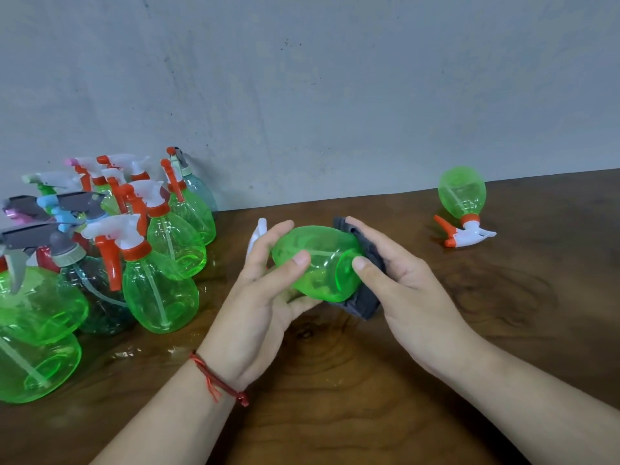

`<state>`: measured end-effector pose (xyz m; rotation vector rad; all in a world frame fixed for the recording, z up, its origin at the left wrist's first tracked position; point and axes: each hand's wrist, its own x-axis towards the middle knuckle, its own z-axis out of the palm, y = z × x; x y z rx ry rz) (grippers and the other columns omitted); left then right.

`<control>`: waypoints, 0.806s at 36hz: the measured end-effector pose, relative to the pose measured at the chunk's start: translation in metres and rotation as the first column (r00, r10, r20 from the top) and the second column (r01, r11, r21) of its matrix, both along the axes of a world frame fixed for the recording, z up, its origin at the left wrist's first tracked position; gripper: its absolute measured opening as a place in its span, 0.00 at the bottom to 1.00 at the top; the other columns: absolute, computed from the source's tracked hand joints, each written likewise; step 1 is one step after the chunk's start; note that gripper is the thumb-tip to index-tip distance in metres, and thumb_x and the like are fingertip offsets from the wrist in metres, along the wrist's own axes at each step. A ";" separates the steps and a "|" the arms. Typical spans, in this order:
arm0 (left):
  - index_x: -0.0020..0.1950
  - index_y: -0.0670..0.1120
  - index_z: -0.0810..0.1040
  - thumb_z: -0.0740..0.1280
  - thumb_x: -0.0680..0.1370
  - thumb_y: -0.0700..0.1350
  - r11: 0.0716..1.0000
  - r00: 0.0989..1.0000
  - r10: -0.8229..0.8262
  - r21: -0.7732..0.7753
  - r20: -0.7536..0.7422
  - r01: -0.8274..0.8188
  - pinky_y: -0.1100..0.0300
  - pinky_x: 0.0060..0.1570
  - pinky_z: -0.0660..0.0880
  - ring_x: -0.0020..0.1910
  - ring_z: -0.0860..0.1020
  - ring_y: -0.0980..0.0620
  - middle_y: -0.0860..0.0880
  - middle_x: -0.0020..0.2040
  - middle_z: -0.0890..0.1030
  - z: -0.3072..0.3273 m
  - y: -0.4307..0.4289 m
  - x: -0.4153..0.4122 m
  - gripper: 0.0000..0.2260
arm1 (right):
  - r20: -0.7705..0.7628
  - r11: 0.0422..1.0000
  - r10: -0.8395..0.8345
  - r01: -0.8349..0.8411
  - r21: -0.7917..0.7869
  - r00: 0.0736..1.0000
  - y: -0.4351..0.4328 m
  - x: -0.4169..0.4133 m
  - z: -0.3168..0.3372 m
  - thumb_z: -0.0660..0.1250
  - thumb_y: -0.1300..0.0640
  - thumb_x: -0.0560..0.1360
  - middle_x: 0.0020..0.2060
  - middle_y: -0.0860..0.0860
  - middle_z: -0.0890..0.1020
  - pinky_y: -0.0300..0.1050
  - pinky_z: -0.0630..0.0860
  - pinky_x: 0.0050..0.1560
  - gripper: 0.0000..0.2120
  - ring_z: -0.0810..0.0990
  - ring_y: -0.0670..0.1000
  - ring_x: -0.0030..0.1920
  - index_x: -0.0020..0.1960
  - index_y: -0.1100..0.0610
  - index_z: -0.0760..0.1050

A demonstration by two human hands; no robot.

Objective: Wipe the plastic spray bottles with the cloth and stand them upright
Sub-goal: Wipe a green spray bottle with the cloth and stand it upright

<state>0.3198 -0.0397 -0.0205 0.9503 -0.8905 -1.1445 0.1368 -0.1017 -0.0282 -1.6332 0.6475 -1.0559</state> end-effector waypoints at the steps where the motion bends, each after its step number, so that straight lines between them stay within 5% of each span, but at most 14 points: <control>1: 0.76 0.55 0.74 0.75 0.79 0.45 1.000 1.000 0.023 -0.011 0.005 -0.023 0.43 0.61 0.82 0.65 0.84 0.43 0.47 0.66 0.84 0.000 0.000 0.000 0.26 | -0.034 0.999 -0.006 0.004 -0.054 0.999 0.001 -0.001 0.000 0.63 0.62 0.86 0.73 0.35 0.76 0.49 0.69 0.79 0.25 0.72 0.39 0.75 0.79 0.42 0.70; 6: 0.74 0.55 0.75 0.72 0.79 0.46 0.994 0.994 0.107 -0.022 0.004 -0.107 0.45 0.56 0.82 0.61 0.85 0.44 0.47 0.63 0.86 0.000 0.001 0.000 0.23 | -0.317 0.881 -0.059 -0.100 -0.462 0.947 0.009 -0.003 -0.005 0.66 0.56 0.86 0.84 0.35 0.55 0.34 0.54 0.80 0.31 0.51 0.37 0.83 0.84 0.41 0.58; 10: 0.74 0.54 0.76 0.67 0.85 0.42 0.994 0.994 0.105 0.031 0.009 -0.105 0.42 0.56 0.81 0.56 0.85 0.46 0.48 0.63 0.86 -0.001 0.002 0.000 0.18 | -0.417 0.681 -0.182 -0.192 -0.707 0.890 0.005 0.000 -0.002 0.66 0.52 0.85 0.82 0.42 0.62 0.50 0.58 0.83 0.26 0.54 0.49 0.85 0.82 0.49 0.67; 13: 0.75 0.53 0.75 0.65 0.86 0.43 0.994 0.996 0.093 0.062 -0.003 -0.092 0.33 0.65 0.78 0.58 0.84 0.45 0.46 0.65 0.85 -0.002 0.002 0.000 0.17 | -0.397 0.675 -0.161 -0.193 -0.712 0.903 0.002 0.001 -0.001 0.66 0.54 0.86 0.79 0.42 0.67 0.54 0.64 0.80 0.23 0.61 0.51 0.82 0.80 0.49 0.71; 16: 0.73 0.52 0.76 0.69 0.82 0.45 0.994 0.992 0.111 0.026 -0.065 -0.109 0.41 0.57 0.83 0.57 0.84 0.45 0.45 0.64 0.85 -0.001 0.002 -0.003 0.19 | -0.293 0.818 -0.095 -0.094 -0.568 0.951 0.002 0.000 -0.003 0.66 0.52 0.85 0.79 0.38 0.68 0.40 0.61 0.80 0.22 0.62 0.45 0.82 0.78 0.46 0.72; 19: 0.73 0.51 0.75 0.73 0.81 0.44 0.984 0.982 0.163 -0.062 -0.100 -0.169 0.44 0.57 0.83 0.62 0.84 0.43 0.42 0.66 0.84 -0.002 0.003 -0.008 0.21 | -0.022 0.985 0.089 -0.091 -0.147 0.996 0.005 0.004 -0.002 0.65 0.50 0.84 0.79 0.39 0.70 0.41 0.62 0.80 0.24 0.64 0.41 0.80 0.79 0.44 0.70; 22: 0.71 0.53 0.77 0.76 0.79 0.44 0.920 0.936 0.329 -0.264 0.124 -0.289 0.42 0.63 0.81 0.65 0.83 0.42 0.42 0.66 0.82 -0.004 0.005 -0.009 0.22 | 0.360 0.886 0.256 -0.366 0.283 0.897 0.010 0.010 0.001 0.60 0.47 0.85 0.77 0.50 0.75 0.64 0.62 0.81 0.26 0.72 0.54 0.78 0.82 0.49 0.65; 26: 0.71 0.60 0.77 0.77 0.78 0.46 0.816 0.616 0.553 -0.517 0.561 -0.261 0.47 0.69 0.78 0.69 0.79 0.46 0.48 0.67 0.73 -0.012 0.003 -0.002 0.24 | 0.477 0.721 0.349 -0.556 0.412 0.806 0.017 0.013 0.003 0.49 0.42 0.89 0.77 0.61 0.72 0.68 0.56 0.82 0.29 0.69 0.63 0.79 0.81 0.60 0.66; 29: 0.73 0.60 0.77 0.77 0.79 0.48 0.809 0.586 0.567 -0.527 0.579 -0.261 0.44 0.70 0.78 0.72 0.77 0.45 0.49 0.69 0.71 -0.011 0.000 0.009 0.24 | 0.546 0.682 0.353 -0.608 0.407 0.760 0.013 0.008 0.007 0.49 0.40 0.88 0.78 0.63 0.71 0.67 0.54 0.83 0.32 0.67 0.64 0.80 0.81 0.63 0.66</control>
